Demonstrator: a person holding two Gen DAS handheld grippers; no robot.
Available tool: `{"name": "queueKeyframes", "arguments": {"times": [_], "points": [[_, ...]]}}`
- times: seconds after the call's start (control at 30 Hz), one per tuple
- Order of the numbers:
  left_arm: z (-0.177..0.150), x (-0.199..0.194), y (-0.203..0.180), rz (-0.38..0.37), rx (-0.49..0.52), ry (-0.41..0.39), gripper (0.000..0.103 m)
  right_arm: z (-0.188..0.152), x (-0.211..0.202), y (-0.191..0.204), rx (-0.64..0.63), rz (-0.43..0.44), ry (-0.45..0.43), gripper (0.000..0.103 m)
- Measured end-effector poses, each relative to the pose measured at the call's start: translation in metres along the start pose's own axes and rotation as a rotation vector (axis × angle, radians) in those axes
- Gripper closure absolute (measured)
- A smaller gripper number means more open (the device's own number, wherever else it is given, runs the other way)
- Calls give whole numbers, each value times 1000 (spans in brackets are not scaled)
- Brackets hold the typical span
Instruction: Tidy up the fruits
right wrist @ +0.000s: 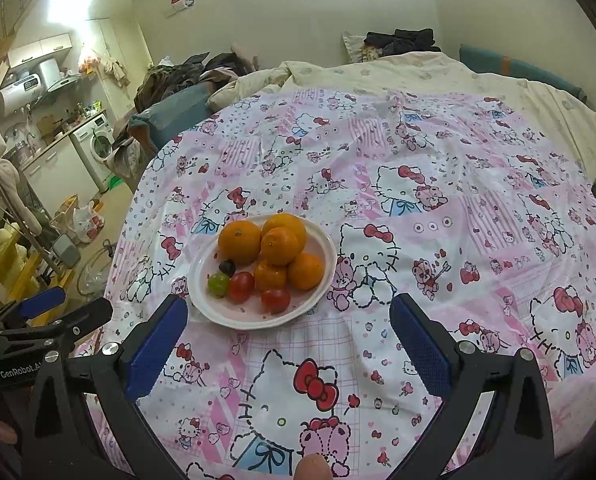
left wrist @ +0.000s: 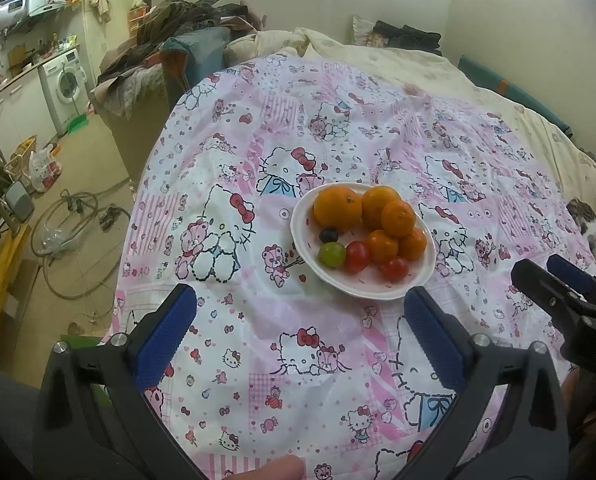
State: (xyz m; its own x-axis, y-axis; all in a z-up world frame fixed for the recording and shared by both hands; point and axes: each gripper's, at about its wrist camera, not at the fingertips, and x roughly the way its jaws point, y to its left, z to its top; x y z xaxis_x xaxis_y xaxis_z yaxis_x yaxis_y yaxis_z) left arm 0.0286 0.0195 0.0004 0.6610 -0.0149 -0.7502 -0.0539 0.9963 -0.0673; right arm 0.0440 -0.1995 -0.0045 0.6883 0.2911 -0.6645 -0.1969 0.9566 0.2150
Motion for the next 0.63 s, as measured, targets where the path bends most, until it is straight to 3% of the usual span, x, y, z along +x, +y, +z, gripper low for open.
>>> {"name": "queueKeyframes", "arguments": {"times": [0.63], "points": [[-5,0,-4,-11,-14,12,1,1,0,3,-7,-3,-10,0]]}}
